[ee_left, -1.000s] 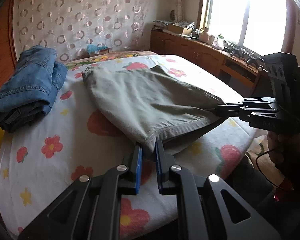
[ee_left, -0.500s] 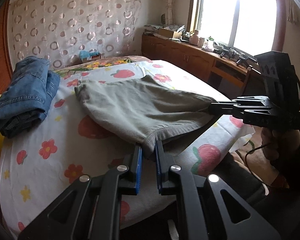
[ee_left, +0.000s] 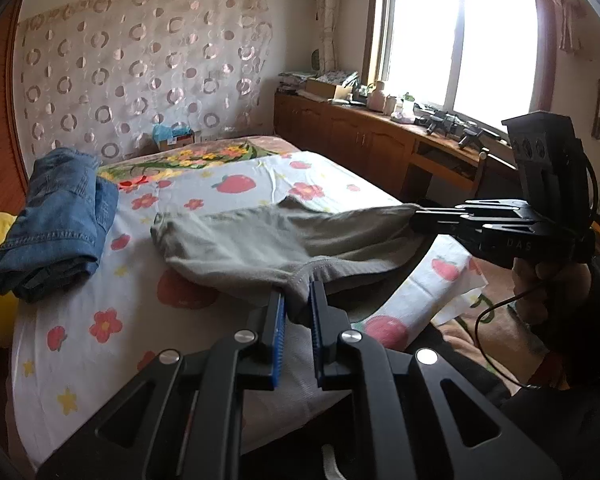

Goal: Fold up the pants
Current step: 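Carry the hem over the pants and lower it with both grippers, then open both grippers to release the folded pants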

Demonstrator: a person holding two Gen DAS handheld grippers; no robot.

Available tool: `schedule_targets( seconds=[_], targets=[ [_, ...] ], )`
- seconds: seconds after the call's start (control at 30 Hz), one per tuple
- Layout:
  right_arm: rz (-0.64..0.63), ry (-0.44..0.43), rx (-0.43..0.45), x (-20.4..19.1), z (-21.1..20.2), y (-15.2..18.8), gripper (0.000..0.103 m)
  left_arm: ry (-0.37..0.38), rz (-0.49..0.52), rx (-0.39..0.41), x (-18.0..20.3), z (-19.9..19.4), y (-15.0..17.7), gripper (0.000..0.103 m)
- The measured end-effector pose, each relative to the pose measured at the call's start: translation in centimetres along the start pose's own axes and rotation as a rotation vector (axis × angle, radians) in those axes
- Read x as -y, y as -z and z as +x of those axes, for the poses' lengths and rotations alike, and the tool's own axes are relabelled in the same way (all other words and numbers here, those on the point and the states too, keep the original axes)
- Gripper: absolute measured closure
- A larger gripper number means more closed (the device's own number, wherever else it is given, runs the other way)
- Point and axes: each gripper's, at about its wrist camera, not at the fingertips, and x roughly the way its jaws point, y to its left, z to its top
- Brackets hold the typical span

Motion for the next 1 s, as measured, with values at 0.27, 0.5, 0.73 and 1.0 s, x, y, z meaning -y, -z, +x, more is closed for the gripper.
schedule_targets(
  seconds=[0.27, 0.5, 0.73, 1.0],
  targets=[
    [0.012, 0.036, -0.004, 0.9, 2.3, -0.6, 0.097, -0.023, -0.024, -0.026, -1.9, 2.6, -0.5, 0.093],
    [-0.041, 0.099, -0.003, 1.6, 6.0, -3.4, 0.097, -0.072, -0.027, -0.007, -4.0, 4.8, -2.7, 0.093],
    [-0.037, 0.135, -0.026, 3.5, 10.7, -5.9, 0.097, -0.109, -0.065, -0.012, -7.0, 7.5, -4.3, 0.093],
    [-0.056, 0.171, -0.078, 4.2, 14.7, -7.3, 0.097, -0.132, -0.097, -0.027, -9.0, 9.5, -5.2, 0.093]
  ],
)
